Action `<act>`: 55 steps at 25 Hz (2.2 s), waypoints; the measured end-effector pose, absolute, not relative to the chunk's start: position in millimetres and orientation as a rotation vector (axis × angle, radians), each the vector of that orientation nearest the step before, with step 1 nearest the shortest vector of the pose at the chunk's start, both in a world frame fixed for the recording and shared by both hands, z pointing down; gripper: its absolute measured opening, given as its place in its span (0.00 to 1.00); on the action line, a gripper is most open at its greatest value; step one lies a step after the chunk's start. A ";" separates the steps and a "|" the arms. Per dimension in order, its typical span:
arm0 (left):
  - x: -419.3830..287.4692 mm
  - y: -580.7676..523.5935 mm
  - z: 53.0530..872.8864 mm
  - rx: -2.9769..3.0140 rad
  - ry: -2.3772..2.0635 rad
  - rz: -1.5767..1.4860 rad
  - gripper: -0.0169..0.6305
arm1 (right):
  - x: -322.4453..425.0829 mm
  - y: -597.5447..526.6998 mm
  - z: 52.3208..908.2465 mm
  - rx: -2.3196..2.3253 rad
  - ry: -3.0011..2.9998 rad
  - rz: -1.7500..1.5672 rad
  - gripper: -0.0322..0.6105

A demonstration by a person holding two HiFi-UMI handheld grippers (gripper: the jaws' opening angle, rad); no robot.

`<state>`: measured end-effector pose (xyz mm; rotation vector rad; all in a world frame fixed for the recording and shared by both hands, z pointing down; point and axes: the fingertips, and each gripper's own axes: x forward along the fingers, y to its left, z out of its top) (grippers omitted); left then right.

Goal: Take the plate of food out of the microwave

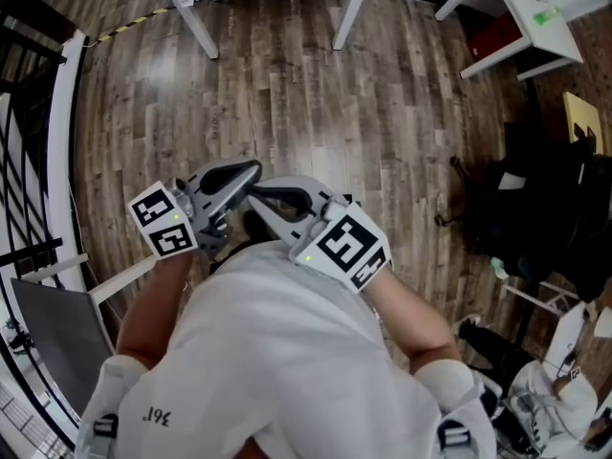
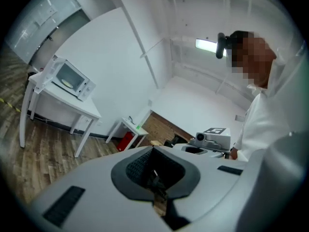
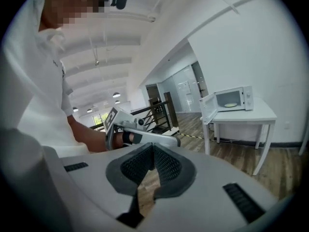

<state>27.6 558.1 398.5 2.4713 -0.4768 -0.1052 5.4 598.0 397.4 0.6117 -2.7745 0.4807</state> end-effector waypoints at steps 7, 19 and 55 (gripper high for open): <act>13.4 543.3 400.8 2.434 -0.680 -0.212 0.01 | 42.4 558.2 386.0 0.748 -2.852 0.553 0.07; 29.2 541.3 408.7 2.379 -0.758 -0.212 0.01 | 147.9 502.1 402.1 1.038 -2.747 0.520 0.11; 42.1 309.0 389.1 2.409 -0.595 -0.239 0.01 | 189.9 279.9 392.0 1.424 -2.621 0.613 0.11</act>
